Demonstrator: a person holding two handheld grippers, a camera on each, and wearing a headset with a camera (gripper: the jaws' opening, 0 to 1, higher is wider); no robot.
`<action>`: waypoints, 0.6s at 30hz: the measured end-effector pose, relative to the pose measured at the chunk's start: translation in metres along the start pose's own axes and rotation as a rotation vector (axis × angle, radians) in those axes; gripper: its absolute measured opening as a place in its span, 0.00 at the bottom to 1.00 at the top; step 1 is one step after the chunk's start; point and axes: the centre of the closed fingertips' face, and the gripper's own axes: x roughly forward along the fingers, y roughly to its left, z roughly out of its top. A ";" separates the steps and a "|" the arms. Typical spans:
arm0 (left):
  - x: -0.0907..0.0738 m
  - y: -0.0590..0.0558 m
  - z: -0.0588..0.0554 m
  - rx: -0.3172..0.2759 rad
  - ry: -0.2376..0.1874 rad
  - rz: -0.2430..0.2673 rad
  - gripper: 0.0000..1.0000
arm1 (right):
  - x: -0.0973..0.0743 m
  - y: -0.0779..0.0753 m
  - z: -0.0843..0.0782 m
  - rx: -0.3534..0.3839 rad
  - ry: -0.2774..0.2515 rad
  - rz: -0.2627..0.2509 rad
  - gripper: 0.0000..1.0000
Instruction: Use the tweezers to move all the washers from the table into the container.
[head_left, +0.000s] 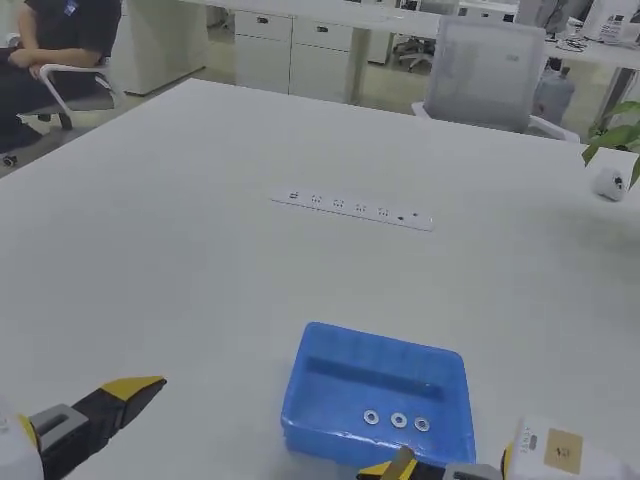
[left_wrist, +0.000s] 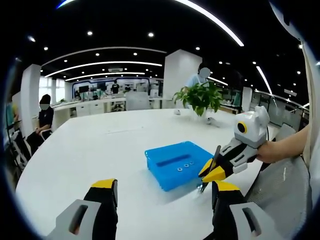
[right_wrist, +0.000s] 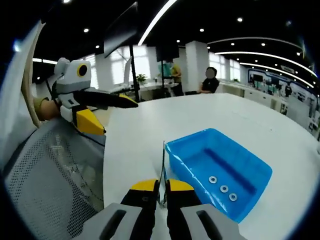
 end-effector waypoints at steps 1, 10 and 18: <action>0.000 0.000 0.000 -0.001 0.000 0.000 0.78 | -0.001 0.001 0.003 0.007 -0.009 0.006 0.03; 0.001 -0.004 0.000 0.001 0.004 -0.012 0.78 | -0.010 0.002 0.030 0.108 -0.073 0.030 0.03; 0.001 -0.006 0.001 0.002 0.003 -0.013 0.78 | -0.016 -0.018 0.045 0.307 -0.147 0.031 0.03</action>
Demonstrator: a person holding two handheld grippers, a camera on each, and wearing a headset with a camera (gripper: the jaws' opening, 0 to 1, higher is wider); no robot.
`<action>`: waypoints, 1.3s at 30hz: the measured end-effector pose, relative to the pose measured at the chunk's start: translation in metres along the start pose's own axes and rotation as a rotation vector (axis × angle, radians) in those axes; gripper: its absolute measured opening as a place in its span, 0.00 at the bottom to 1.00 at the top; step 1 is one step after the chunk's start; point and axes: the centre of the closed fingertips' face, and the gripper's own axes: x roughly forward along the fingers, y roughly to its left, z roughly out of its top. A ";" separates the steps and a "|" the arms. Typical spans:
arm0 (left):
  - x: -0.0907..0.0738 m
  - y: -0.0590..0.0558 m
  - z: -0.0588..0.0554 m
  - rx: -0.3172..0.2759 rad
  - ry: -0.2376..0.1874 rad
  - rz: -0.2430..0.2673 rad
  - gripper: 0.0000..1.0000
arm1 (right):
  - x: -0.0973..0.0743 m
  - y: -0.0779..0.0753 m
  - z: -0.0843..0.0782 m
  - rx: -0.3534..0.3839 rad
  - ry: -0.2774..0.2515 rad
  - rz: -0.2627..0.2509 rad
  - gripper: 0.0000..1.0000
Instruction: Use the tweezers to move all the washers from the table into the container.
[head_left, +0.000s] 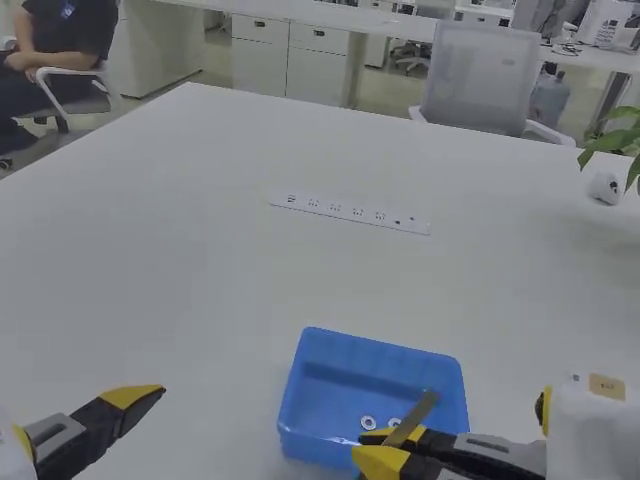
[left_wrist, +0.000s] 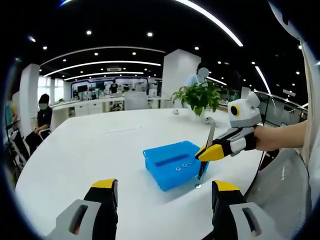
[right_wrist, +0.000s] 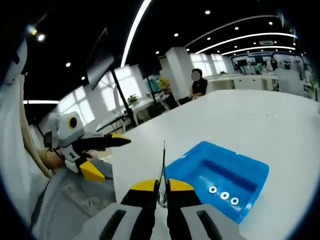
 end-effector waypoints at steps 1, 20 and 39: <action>0.000 0.000 0.000 0.000 0.001 0.001 0.78 | -0.001 -0.002 0.007 0.021 -0.029 0.001 0.03; 0.000 -0.001 0.003 -0.003 -0.002 0.009 0.77 | 0.030 -0.051 0.036 0.128 -0.048 -0.021 0.03; 0.000 -0.011 0.011 -0.003 0.006 -0.001 0.76 | 0.053 -0.083 0.003 0.124 0.089 -0.073 0.03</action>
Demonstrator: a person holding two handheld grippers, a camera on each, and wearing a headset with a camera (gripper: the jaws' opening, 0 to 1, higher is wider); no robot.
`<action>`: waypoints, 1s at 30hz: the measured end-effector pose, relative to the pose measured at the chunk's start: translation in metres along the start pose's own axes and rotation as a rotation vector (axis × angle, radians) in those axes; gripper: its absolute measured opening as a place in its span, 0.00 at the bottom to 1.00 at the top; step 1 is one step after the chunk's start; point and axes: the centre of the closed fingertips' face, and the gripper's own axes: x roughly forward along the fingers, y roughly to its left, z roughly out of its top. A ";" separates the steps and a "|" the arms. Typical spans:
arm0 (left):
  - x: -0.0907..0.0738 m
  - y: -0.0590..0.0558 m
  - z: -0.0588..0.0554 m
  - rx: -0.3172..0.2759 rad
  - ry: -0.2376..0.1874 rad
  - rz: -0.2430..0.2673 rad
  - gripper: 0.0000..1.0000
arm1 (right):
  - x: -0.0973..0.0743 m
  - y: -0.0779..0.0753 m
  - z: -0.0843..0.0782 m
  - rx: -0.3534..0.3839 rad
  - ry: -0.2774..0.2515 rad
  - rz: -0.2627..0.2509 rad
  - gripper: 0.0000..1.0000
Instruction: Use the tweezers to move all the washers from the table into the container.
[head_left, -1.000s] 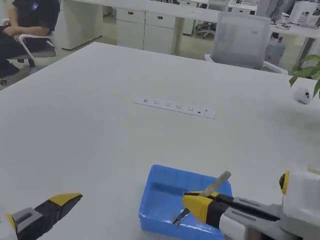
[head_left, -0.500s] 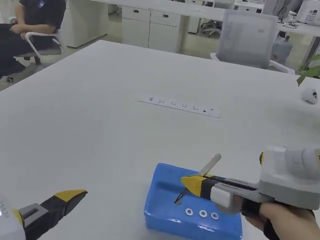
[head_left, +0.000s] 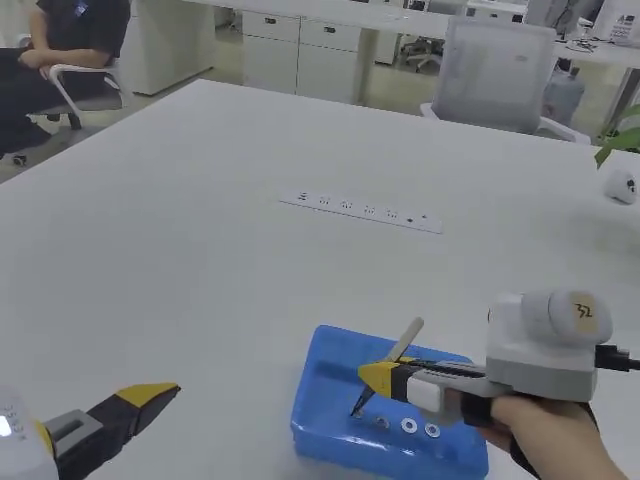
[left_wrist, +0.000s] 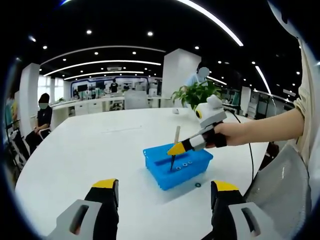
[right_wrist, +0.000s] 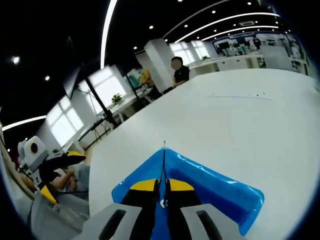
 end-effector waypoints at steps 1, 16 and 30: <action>0.000 0.000 0.000 0.001 0.001 0.001 0.76 | 0.000 -0.001 0.000 -0.003 0.001 -0.001 0.03; 0.000 0.002 -0.002 0.001 0.007 -0.001 0.76 | 0.003 -0.003 -0.004 -0.029 0.020 -0.012 0.04; 0.000 0.003 -0.004 0.003 0.006 0.002 0.76 | -0.015 0.007 0.006 -0.048 -0.054 0.000 0.04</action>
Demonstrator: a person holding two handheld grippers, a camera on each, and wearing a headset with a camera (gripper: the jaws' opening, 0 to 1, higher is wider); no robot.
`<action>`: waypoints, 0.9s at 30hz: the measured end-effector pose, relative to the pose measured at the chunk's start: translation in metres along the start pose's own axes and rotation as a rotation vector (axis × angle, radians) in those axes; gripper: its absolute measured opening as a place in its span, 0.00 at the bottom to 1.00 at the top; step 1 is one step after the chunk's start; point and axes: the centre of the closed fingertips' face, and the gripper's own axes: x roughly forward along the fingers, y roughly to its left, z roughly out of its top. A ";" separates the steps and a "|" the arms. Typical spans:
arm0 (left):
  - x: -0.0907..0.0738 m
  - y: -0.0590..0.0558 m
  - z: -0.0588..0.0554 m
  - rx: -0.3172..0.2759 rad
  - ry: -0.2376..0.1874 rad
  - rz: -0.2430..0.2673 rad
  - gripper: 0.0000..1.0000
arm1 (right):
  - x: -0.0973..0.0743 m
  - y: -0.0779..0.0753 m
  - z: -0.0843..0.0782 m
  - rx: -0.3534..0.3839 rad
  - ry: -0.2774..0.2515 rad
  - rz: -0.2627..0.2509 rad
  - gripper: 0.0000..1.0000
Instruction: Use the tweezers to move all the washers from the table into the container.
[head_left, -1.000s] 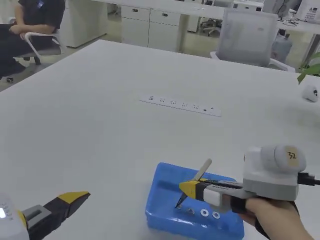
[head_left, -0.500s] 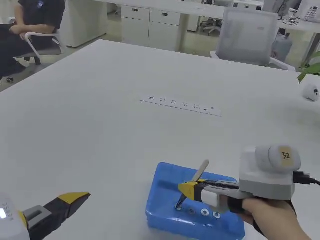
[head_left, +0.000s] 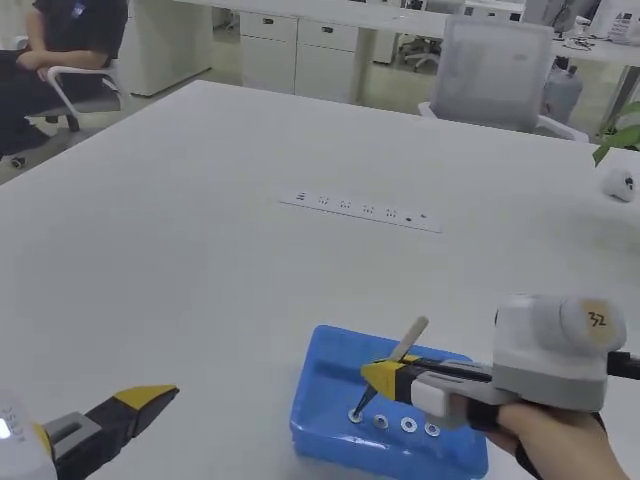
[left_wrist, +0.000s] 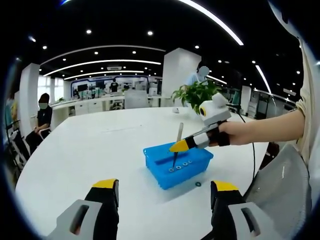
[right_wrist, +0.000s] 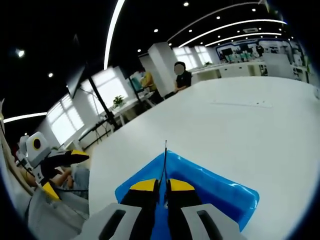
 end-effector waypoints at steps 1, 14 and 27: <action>0.000 0.000 0.000 -0.001 0.001 -0.001 0.76 | -0.003 0.002 0.003 -0.001 -0.017 0.001 0.04; 0.001 -0.004 0.001 0.003 0.004 -0.008 0.76 | -0.031 0.034 0.022 -0.059 -0.118 0.036 0.04; 0.001 -0.005 0.001 0.005 0.009 -0.012 0.75 | -0.045 0.062 -0.009 -0.116 -0.076 0.087 0.04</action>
